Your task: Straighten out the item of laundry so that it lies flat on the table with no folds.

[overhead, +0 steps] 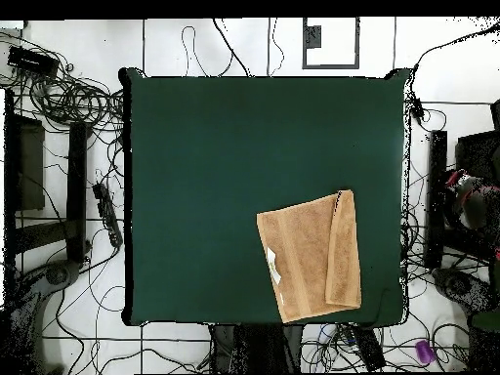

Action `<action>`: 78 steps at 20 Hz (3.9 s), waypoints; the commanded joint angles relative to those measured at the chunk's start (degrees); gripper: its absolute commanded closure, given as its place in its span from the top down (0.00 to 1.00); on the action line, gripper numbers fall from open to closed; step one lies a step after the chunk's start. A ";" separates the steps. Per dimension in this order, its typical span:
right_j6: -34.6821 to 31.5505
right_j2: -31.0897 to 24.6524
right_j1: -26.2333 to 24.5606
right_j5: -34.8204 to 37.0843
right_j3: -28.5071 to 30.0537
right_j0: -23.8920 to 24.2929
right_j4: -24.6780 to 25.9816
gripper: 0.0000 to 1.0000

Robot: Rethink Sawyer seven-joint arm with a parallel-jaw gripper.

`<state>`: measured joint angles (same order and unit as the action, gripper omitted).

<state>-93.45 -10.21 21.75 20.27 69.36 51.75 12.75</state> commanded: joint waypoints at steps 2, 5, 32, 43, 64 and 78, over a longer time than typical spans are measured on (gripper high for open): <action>-18.06 3.22 -9.82 -5.81 6.03 -4.65 -4.20 1.00; -19.49 4.35 -12.29 -9.45 5.05 -5.91 -4.99 1.00; -14.18 2.73 -43.75 -12.99 -24.82 -6.99 -28.14 1.00; -17.31 5.54 -37.34 -16.26 -15.76 -8.47 -28.54 1.00; -15.81 14.25 -11.75 -7.81 10.67 -13.29 -29.96 1.00; -18.02 13.20 -5.52 -7.41 18.07 -13.41 -30.91 1.00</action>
<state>-97.16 7.15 14.31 7.75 75.79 40.44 -15.48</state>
